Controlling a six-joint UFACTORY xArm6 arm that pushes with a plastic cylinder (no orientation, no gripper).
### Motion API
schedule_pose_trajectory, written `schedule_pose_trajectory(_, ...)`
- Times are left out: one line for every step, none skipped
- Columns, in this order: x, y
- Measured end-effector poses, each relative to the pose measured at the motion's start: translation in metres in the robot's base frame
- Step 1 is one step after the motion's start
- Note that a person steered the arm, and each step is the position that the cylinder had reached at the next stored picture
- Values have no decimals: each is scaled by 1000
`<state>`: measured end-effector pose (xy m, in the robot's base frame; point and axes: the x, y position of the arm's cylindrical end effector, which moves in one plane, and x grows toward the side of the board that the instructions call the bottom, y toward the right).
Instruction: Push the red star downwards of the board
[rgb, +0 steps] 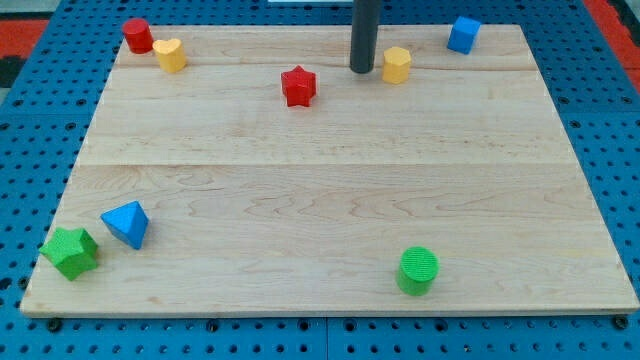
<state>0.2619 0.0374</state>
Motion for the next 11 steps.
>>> schedule_pose_trajectory(-7,-69)
schedule_pose_trajectory(16,-77)
schedule_pose_trajectory(57,-25)
schedule_pose_trajectory(63,-18)
schedule_pose_trajectory(34,-56)
schedule_pose_trajectory(20,-111)
schedule_pose_trajectory(49,-95)
schedule_pose_trajectory(64,-58)
schedule_pose_trajectory(74,-25)
schedule_pose_trajectory(76,-44)
schedule_pose_trajectory(99,-53)
